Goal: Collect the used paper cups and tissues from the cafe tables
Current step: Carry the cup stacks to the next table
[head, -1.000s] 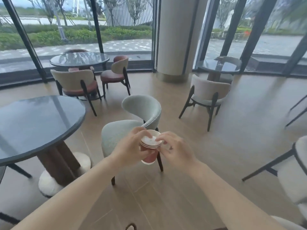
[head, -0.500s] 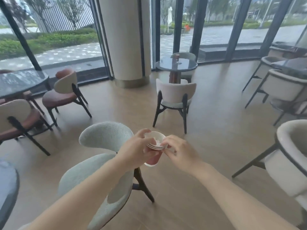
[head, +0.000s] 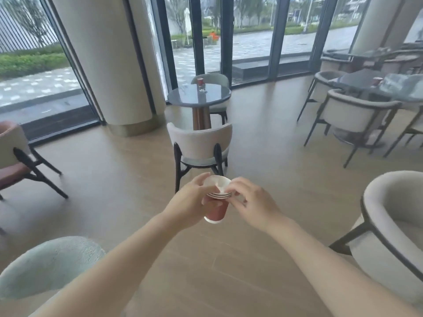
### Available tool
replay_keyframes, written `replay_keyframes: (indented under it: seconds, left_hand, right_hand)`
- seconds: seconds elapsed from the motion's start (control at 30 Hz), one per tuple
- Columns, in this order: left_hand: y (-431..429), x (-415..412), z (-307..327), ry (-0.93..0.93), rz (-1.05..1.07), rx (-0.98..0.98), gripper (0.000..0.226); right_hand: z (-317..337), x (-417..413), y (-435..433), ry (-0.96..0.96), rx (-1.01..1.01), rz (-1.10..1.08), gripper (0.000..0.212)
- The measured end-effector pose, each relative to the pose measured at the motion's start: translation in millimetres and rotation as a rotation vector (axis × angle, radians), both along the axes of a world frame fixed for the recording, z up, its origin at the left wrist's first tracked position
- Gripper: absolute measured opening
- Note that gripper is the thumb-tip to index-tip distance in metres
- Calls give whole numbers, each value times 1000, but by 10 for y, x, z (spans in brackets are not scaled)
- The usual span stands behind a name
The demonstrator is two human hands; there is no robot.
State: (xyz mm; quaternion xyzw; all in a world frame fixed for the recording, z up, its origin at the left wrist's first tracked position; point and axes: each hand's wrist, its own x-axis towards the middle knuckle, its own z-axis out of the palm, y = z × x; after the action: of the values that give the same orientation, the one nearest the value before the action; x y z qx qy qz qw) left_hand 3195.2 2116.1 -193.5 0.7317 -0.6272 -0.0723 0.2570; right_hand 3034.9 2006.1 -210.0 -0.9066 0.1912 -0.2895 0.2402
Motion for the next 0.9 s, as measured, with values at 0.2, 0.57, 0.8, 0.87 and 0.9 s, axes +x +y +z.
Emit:
replay_keyframes:
  seconds: [0.2,0.57,0.8,0.87,0.9]
  left_hand:
    - [-1534,179,138,-76,-77,-58,24]
    - [-4085,745,-113,-29,-114,-86,32]
    - [-5719,1626,-67,-71,-189,-66,21]
    - [-6164,1849,12,-83,-199,-76,21]
    - [-6368,1934,34,-84,-199,-85,21]
  right_hand:
    - [136,158,-1476,3,25,-54,10]
    - [-11,679,-3730,38,13,-181,13]
    - [94,1428,-5344,54,16,-181,12]
    - [150,1627,-5787,53,1,-186,13]
    - [169,1714,-5993,49,-7,-190,13]
